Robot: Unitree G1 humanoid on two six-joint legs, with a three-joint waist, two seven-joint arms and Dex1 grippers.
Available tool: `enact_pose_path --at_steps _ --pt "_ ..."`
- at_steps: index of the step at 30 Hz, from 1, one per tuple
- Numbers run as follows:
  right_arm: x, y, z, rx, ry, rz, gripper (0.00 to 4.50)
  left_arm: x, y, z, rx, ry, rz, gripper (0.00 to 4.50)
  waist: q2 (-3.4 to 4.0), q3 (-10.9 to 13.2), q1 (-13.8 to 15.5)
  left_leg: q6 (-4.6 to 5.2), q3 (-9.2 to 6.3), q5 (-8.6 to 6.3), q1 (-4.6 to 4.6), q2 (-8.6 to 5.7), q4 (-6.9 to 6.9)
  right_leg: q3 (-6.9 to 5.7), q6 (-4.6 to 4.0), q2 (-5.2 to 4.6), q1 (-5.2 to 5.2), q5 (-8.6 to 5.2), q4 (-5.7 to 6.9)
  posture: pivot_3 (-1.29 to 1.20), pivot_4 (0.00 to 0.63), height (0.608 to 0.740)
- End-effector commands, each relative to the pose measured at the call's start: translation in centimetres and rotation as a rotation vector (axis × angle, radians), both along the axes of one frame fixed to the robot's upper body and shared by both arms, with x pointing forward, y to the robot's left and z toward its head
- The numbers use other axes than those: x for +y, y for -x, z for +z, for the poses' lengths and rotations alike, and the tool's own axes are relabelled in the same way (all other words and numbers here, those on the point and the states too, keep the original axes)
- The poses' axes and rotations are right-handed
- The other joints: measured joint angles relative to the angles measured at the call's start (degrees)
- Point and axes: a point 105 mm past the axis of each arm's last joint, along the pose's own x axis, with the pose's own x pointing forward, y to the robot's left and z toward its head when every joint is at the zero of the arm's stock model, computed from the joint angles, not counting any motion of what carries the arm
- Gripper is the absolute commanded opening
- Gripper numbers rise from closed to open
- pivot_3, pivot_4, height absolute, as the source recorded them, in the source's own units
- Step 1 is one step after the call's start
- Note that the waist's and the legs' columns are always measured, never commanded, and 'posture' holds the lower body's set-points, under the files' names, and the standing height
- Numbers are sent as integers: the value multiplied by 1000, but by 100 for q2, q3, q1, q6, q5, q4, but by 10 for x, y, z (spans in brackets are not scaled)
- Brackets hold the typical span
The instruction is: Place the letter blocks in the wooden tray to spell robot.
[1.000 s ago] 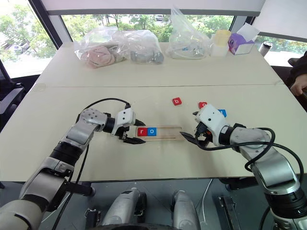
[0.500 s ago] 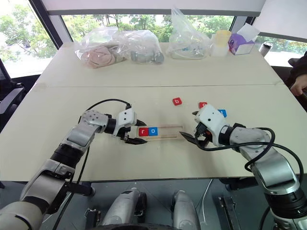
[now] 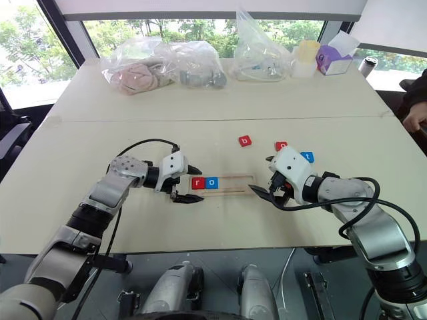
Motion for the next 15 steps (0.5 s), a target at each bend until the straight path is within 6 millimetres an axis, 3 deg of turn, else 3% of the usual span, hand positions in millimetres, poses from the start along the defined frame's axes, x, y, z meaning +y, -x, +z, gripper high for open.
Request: enact_pose_path --at_steps 1,9,15 --pt "4 -1 11 -38 -5 21 4500 2 0 16 -43 25 7 4437 -1 2 0 0 0 0 -3 0 0 0 0 0 -3 0 0 0 150 725" --pt "15 -6 12 -30 -55 49 4500 3 3 55 -130 96 40 4437 -1 3 0 1 1 1 -45 1 2 -2 0 1 -43 1 3 0 150 725" --pt "19 -45 9 -50 -104 -90 4500 10 10 84 -175 162 82 4437 -1 6 -19 1 3 2 -54 2 5 -5 -1 7 -56 2 12 0 150 725"
